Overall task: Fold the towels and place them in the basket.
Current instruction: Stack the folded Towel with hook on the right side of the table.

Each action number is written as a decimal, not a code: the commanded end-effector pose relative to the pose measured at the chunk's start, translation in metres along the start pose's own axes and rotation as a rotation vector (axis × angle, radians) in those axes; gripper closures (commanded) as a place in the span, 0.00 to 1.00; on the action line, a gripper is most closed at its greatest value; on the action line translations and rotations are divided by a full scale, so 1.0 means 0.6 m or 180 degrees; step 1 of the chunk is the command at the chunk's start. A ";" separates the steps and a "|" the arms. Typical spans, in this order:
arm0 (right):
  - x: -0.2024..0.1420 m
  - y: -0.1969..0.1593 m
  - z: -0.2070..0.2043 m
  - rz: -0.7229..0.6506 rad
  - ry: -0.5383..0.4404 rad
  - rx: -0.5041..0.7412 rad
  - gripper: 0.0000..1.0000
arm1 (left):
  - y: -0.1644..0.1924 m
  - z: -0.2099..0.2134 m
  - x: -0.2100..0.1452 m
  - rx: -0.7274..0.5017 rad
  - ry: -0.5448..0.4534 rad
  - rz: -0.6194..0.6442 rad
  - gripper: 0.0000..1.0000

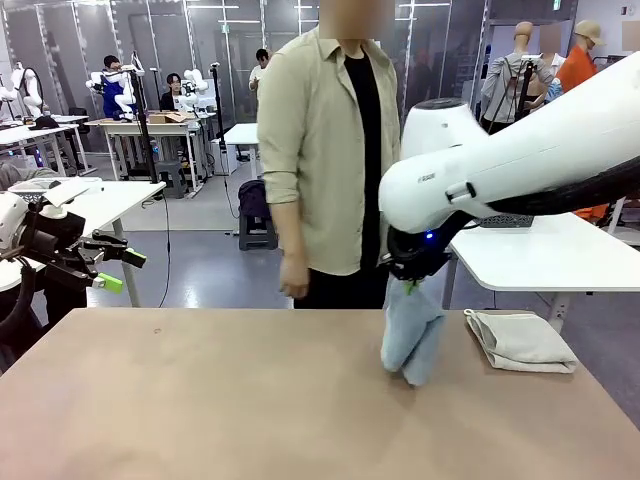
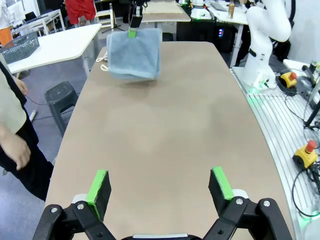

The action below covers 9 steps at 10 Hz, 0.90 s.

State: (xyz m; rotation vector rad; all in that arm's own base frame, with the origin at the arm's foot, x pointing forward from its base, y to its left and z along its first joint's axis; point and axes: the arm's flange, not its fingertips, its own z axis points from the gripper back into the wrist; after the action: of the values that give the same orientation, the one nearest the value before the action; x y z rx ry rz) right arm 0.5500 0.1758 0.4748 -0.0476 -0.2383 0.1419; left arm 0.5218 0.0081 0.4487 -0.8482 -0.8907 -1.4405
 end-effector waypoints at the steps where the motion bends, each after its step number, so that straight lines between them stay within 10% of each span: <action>1: -0.011 -0.065 0.026 0.0070 0.0003 -0.0043 1.00 | -0.007 -0.001 0.001 0.0012 0.0013 -0.0032 0.00; 9: 0.026 -0.301 0.102 0.0104 -0.0104 -0.0068 1.00 | -0.007 -0.001 0.001 0.0012 0.0013 -0.0032 0.00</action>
State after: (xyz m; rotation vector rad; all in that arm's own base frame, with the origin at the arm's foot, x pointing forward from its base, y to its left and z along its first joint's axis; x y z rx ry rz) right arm 0.5676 0.0027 0.5510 -0.1016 -0.2631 0.1474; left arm 0.5218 0.0081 0.4487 -0.8483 -0.8907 -1.4405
